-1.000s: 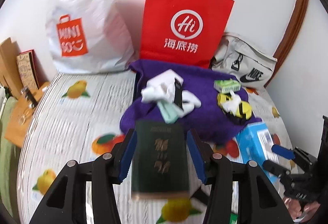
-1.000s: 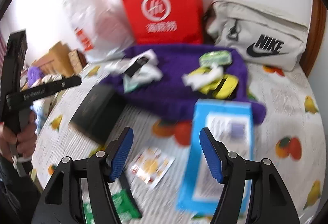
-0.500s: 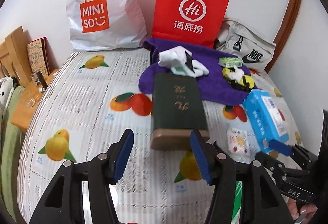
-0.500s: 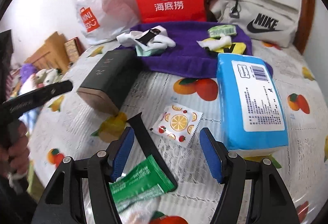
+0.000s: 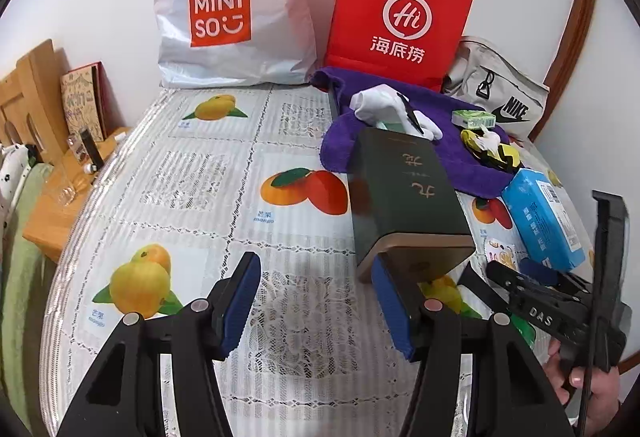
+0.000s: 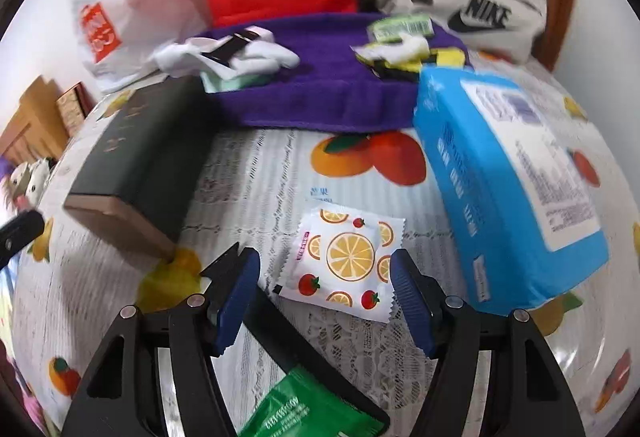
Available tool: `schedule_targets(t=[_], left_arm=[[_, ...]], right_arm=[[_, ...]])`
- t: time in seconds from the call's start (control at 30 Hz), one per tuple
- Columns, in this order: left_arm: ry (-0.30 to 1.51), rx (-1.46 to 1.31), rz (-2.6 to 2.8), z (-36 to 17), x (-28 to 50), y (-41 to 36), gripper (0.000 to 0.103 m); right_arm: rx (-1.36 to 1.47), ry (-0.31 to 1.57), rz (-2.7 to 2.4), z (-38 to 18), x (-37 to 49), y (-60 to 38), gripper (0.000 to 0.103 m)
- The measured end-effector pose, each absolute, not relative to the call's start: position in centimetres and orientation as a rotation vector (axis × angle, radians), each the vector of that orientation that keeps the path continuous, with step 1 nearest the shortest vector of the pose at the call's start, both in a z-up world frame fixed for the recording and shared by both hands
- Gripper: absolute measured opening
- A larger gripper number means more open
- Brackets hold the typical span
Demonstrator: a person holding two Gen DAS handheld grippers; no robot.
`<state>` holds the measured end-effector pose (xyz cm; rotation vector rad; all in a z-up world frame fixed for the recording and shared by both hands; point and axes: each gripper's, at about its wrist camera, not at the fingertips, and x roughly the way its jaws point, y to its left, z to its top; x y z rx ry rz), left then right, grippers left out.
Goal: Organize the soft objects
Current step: 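Grasp the orange-slice print sachet with the right tool while the left tool moves to the green packet, then grasp the green snack packet with the left tool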
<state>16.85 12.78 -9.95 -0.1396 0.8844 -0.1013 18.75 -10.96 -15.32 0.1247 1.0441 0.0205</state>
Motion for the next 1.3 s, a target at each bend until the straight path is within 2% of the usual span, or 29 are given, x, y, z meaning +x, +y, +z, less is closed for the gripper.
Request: schedule_targets(t=[0.23, 0.33, 0.37, 0.43, 0.57, 0.67, 0.8, 0.97, 1.3], left_arm=[[0.894, -0.174, -0.142, -10.7, 17.2, 13.7, 0.056], [0.895, -0.195, -0.138, -10.9, 17.1, 14.2, 0.056], [0.896, -0.196, -0.136, -11.0, 17.1, 14.3, 0.056], [0.900, -0.187, -0.125, -11.2, 17.0, 14.4, 0.056], [0.914, -0.185, -0.106, -11.6, 16.7, 14.9, 0.056], [0.916, -0.198, -0.096, -11.6, 16.2, 15.3, 0.056], [0.920, -0.210, -0.090, -11.5, 15.4, 15.5, 0.056], [0.921, -0.221, -0.092, -11.2, 14.7, 15.1, 0.056], [0.930, -0.161, -0.176, -10.7, 13.3, 11.0, 0.056]], right_arm=[[0.086, 1.021, -0.013, -15.6, 19.4, -10.6, 0.068], [0.044, 1.002, -0.019, -15.7, 19.0, -10.2, 0.066], [0.040, 0.996, -0.014, -15.7, 18.9, -10.1, 0.062], [0.032, 0.984, 0.002, -15.5, 18.8, -10.0, 0.046], [0.024, 0.976, 0.041, -15.4, 18.8, -9.9, 0.030], [0.055, 0.984, 0.068, -15.4, 19.0, -10.3, 0.025], [0.100, 0.994, 0.115, -15.3, 19.2, -11.0, 0.011], [0.125, 0.978, 0.158, -14.5, 18.9, -11.4, 0.006], [0.131, 0.898, 0.260, -10.4, 15.7, -11.7, 0.006]])
